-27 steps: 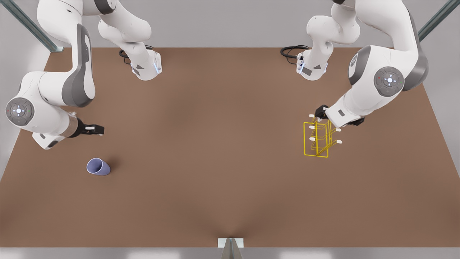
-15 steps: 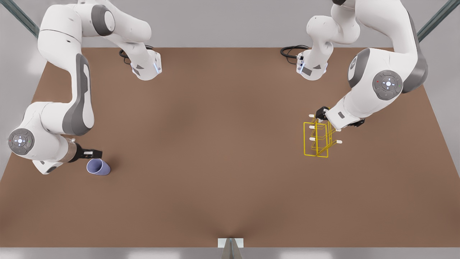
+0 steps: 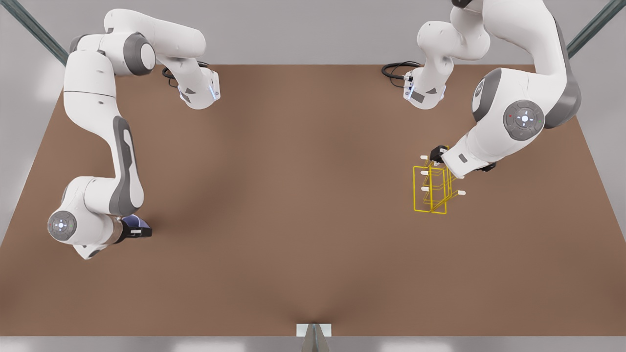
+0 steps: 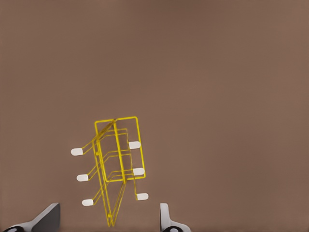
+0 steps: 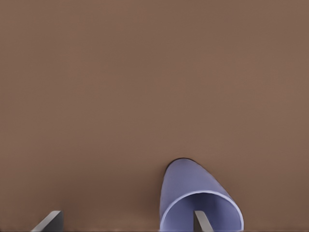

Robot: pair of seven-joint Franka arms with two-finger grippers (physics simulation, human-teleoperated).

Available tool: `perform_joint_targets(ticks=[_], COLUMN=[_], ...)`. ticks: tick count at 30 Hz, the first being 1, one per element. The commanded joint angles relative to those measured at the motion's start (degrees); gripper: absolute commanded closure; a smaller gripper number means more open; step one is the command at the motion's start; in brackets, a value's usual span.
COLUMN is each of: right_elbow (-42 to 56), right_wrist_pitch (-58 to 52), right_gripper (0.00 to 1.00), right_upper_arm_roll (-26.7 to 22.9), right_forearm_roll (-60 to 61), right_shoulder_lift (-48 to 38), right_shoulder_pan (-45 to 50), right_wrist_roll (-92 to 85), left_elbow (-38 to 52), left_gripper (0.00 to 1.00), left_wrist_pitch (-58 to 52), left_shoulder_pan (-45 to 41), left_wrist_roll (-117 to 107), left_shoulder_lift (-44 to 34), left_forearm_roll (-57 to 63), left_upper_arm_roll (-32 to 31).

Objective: Place the cup on the cup holder

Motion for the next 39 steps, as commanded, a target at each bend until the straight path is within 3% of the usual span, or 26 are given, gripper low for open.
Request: perform_joint_targets(ticks=[1,6,19,20,21,22,23,25,34,38,39], right_elbow=[-1.8,-7.0,-11.6,-11.6,-11.4,-11.4,-11.4,-11.3,-11.0,-9.3,-9.3], right_wrist_pitch=[2.4,9.4,8.4,10.1,10.3,10.5,10.8,11.3,10.4,2.9,1.9], right_gripper=[0.0,0.0,0.0,0.09,0.38,0.57,0.68,0.77,0.79,0.79,0.79], right_upper_arm_roll=[0.1,-0.1,-0.6,-0.6,-0.7,-0.7,-0.7,-0.8,-0.4,3.3,3.4], right_forearm_roll=[-0.2,-1.5,-2.0,-2.0,-2.1,-2.1,-2.1,-2.1,-2.6,-0.6,4.5], right_shoulder_lift=[-0.8,-1.4,-1.0,-0.9,-0.8,-0.6,-0.6,-0.6,-1.4,-4.0,-4.7], right_shoulder_pan=[0.0,-0.5,-0.7,-0.6,-0.6,-0.6,-0.6,-0.6,-1.2,-1.2,-1.3], right_wrist_roll=[-2.8,-3.1,-2.7,-2.7,-2.7,-2.7,-2.7,-2.6,-3.3,-2.8,-3.0], left_elbow=[0.0,0.1,0.2,0.0,0.1,0.1,0.1,0.1,0.1,0.2,0.2], left_gripper=[0.0,0.0,0.0,0.0,0.0,0.0,0.0,0.0,0.0,0.0,0.0], left_wrist_pitch=[-0.3,-0.7,-3.5,-5.2,-5.2,-5.2,-5.3,-5.4,-5.3,-5.3,-5.3], left_shoulder_pan=[0.0,-0.1,-0.1,-0.1,-0.1,-0.1,-0.2,-0.3,-0.3,-0.3,-0.3], left_wrist_roll=[0.0,0.0,-0.2,0.2,0.2,-0.2,-0.2,-0.2,0.5,0.6,0.3], left_shoulder_lift=[-0.1,-0.1,1.1,1.4,2.1,2.0,2.0,1.8,2.8,2.7,2.6], left_forearm_roll=[0.0,0.0,-0.1,-0.1,-0.5,-0.6,-0.6,-0.6,-0.3,-0.1,-0.1], left_upper_arm_roll=[0.0,0.0,-0.2,-0.2,-0.3,-0.5,-0.5,-0.5,-0.5,-0.5,-0.5])
